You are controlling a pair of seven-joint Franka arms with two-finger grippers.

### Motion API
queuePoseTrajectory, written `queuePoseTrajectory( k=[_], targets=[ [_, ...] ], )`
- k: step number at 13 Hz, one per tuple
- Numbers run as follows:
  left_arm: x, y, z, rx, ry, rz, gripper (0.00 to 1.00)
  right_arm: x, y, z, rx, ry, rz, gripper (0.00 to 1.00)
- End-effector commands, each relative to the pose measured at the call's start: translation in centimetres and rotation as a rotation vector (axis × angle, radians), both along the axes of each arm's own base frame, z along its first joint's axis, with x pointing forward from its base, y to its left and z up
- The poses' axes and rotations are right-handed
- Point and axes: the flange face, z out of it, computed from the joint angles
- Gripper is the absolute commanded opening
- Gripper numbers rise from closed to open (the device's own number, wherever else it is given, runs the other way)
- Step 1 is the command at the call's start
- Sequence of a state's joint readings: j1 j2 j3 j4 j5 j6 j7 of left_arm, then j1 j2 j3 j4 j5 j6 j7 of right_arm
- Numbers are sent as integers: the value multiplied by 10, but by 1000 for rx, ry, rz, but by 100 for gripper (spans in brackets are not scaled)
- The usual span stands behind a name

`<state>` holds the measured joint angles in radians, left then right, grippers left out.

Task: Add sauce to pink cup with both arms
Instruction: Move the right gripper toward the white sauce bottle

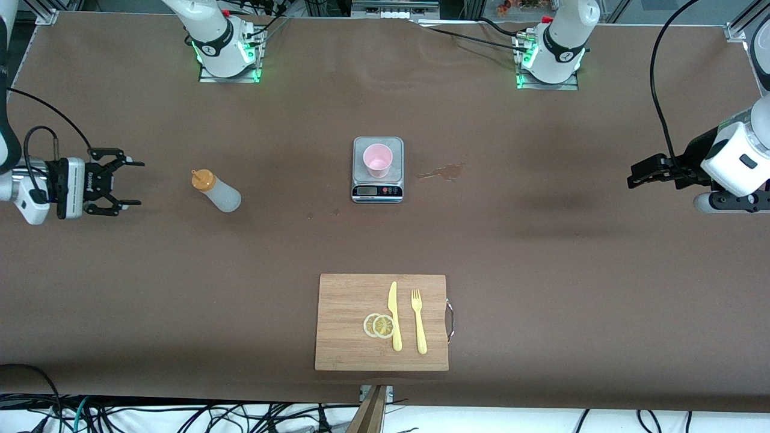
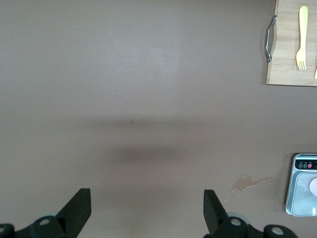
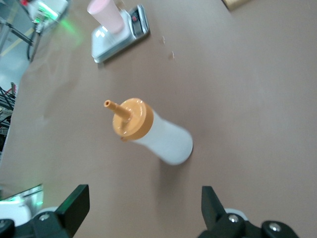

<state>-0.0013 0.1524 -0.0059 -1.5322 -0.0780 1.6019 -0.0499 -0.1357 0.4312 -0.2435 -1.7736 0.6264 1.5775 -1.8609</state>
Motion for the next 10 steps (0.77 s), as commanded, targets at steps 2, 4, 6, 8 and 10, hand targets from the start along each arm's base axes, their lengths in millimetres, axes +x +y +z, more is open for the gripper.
queuePoseTrajectory(
  k=[2, 4, 6, 8, 10],
  targets=[
    [3, -3, 3, 20, 6, -37, 100, -8, -14, -59, 212, -112, 68, 100],
    [3, -1, 3, 20, 4, -34, 100, -11, -10, -82, 333, -178, 88, 100],
    [2, 3, 2, 20, 10, -30, 100, -18, -2, -122, 470, -242, 94, 99],
    [3, 3, 2, 20, 14, -30, 100, -22, 10, -143, 541, -259, 114, 99],
    [3, 2, 2, 20, 14, -30, 100, -24, 27, -141, 617, -280, 161, 99]
  ],
)
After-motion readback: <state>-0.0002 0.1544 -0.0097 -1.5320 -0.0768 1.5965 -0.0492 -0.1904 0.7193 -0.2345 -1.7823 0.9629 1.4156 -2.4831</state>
